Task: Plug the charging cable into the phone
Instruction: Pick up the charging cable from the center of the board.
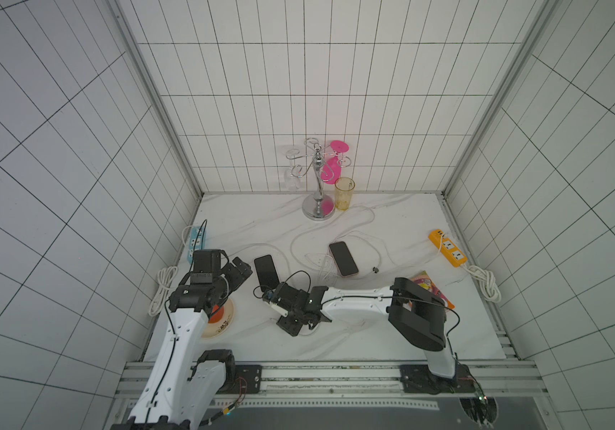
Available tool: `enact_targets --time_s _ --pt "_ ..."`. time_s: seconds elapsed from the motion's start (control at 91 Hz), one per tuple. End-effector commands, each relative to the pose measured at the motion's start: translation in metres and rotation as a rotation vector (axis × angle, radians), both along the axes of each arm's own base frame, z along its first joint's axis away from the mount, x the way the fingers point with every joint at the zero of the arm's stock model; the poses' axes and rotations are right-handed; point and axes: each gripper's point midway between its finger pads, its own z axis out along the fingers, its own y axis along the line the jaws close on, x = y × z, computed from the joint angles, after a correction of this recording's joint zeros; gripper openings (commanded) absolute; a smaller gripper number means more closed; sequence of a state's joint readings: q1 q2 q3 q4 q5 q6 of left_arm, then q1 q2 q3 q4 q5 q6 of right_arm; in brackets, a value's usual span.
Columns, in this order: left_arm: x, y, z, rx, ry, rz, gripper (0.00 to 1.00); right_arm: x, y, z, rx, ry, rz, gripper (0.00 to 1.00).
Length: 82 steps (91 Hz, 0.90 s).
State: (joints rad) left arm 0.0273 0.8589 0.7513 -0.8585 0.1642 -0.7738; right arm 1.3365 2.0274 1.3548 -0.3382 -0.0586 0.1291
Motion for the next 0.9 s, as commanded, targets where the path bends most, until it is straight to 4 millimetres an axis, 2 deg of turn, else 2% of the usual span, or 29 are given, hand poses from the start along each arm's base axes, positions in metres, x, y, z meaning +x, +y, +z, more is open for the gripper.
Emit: enact_targets --time_s 0.0,0.121,0.242,0.33,0.429,0.616,0.759,0.891 --pt "-0.001 0.002 -0.002 0.010 0.010 -0.003 0.98 -0.005 -0.002 -0.011 -0.020 0.015 -0.015 0.38" --pt "-0.001 -0.001 -0.001 -0.002 0.003 -0.017 0.98 -0.001 -0.003 0.003 0.043 0.015 -0.049 0.10" --pt "0.002 -0.011 -0.001 -0.046 -0.015 -0.052 0.97 0.009 -0.009 0.031 0.127 0.016 -0.087 0.01" --pt "0.007 -0.026 0.003 -0.113 -0.054 -0.119 0.95 0.024 -0.022 0.052 0.192 0.039 -0.140 0.00" --pt "0.012 -0.051 0.014 -0.223 -0.138 -0.220 0.87 0.041 -0.042 0.080 0.332 0.138 -0.206 0.00" --pt "0.015 -0.108 0.056 -0.327 -0.332 -0.464 0.83 0.068 -0.084 0.134 0.592 0.305 -0.297 0.00" --pt "0.007 -0.153 0.076 -0.352 -0.438 -0.639 0.80 0.059 -0.096 0.170 0.699 0.430 -0.241 0.00" --pt "-0.002 -0.182 0.089 -0.403 -0.508 -0.741 0.75 0.045 -0.103 0.191 0.748 0.512 -0.195 0.00"
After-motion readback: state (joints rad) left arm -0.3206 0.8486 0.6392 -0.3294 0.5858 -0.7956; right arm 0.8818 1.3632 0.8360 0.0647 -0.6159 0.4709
